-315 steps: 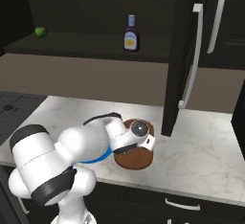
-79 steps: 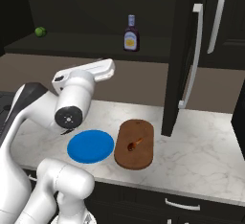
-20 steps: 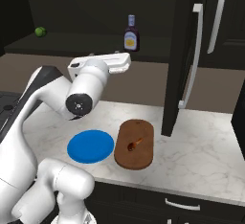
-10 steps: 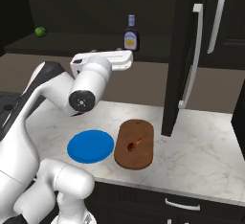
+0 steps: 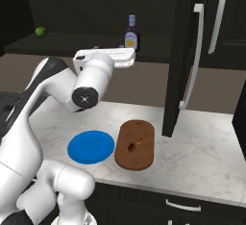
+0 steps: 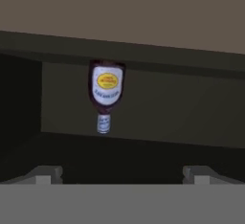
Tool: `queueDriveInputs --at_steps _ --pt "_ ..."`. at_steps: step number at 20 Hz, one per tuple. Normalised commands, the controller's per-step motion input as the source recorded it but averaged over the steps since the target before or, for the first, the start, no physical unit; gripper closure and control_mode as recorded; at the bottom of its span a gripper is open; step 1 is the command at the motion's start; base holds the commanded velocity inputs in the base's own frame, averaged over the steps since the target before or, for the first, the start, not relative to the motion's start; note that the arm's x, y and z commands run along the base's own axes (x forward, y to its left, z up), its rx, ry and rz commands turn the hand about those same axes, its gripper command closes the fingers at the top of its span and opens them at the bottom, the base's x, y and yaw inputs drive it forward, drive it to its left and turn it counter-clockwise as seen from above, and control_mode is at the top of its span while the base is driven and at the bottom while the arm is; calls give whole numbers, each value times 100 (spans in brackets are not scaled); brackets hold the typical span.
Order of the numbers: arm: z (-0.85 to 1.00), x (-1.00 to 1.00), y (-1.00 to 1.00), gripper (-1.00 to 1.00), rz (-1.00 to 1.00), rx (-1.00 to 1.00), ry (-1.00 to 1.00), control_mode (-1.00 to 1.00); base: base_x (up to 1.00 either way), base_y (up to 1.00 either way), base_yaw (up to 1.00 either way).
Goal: Pick the chicken drumstick from the plate and place it on the cutting board. Then pick the condiment bottle from the cabinet and place it next to the cutting board.
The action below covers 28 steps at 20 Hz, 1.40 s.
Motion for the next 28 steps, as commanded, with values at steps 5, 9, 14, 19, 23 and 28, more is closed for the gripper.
queueDriveInputs --at_steps 5,9,14,19,23,28 --pt "10 6 0 -100 0 4 0 -100 0 0 0" --pt "7 6 0 -100 0 3 0 -100 0 0 0" --pt "1 7 0 -100 0 2 0 -100 0 0 0" --pt "0 8 0 -100 0 1 0 -100 0 0 0" --pt "0 11 0 -100 0 1 0 -100 0 0 0" --pt "2 14 0 -100 0 1 0 -100 0 0 0"
